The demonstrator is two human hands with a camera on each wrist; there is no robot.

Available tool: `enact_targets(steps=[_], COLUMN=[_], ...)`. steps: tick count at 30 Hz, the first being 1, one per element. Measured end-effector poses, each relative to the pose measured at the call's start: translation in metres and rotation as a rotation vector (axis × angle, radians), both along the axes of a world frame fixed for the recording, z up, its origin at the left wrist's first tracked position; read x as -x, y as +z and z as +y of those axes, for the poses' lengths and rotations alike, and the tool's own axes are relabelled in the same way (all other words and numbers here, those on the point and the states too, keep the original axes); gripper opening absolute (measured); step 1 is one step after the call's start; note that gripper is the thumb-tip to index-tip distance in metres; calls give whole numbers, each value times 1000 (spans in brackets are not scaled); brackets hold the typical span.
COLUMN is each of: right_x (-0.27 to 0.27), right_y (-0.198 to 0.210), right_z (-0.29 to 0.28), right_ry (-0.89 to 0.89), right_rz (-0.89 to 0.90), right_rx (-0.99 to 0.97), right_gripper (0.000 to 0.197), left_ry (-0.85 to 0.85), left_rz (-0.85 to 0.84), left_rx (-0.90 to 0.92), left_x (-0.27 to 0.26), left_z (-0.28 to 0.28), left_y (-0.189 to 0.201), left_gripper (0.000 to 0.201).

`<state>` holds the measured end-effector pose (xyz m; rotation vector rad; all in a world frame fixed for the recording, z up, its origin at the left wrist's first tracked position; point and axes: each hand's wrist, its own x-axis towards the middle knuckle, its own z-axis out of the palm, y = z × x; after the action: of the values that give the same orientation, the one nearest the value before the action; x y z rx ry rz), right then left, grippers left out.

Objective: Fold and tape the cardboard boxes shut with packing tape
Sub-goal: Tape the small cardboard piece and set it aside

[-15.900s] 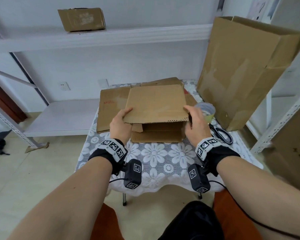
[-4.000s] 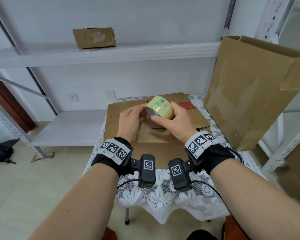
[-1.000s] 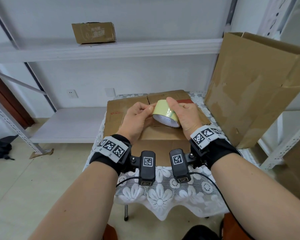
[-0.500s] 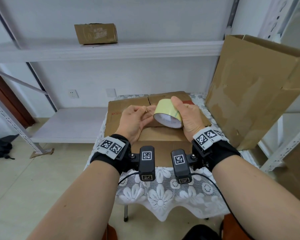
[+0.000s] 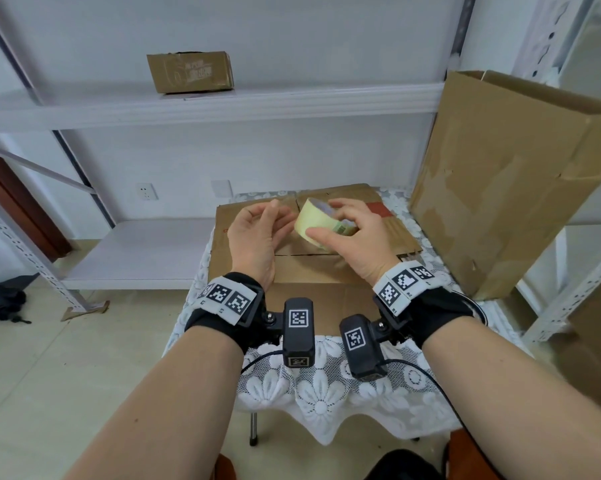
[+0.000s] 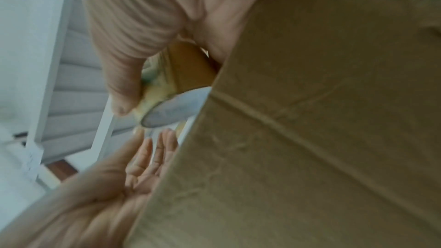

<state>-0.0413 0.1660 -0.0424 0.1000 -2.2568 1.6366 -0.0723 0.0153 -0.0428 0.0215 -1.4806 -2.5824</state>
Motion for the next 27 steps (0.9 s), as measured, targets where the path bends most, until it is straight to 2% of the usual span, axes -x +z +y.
enact_targets(steps=[2,4,9,16,18,21,24,27], right_x=[0,-1,7,9,8,4,3,5], right_y=[-3,-4,-11,-18,-17,-16,-16,-16], right_z=[0,-1,-1,0,-2,-4,-5,-5], right_ry=[-21,-11,-82,-189,-220,-256,-271,-281], right_rz=[46,80,208,285,306,331,336,313], right_rx=[-93,-156,-246,-366,-435,-523,-542,-568], right_gripper=[37,50,73,66,64,60,62,64], left_ry=[72,100,-16,-299,-354,-404,-425,-417], left_rz=[-22,-48,-44,-34,-48,-85,-117,-142], left_rx=[48,100,128,-104,-152,-204,-273,-232], left_x=[2,3,-2,-7,-8,-8,-7,-7], left_z=[1,2,0,-7,-8,-9,-12,-12], left_y=[-1,-1,3,6,8,8,7,8], left_gripper=[14,16,10,17,25,40,42,49])
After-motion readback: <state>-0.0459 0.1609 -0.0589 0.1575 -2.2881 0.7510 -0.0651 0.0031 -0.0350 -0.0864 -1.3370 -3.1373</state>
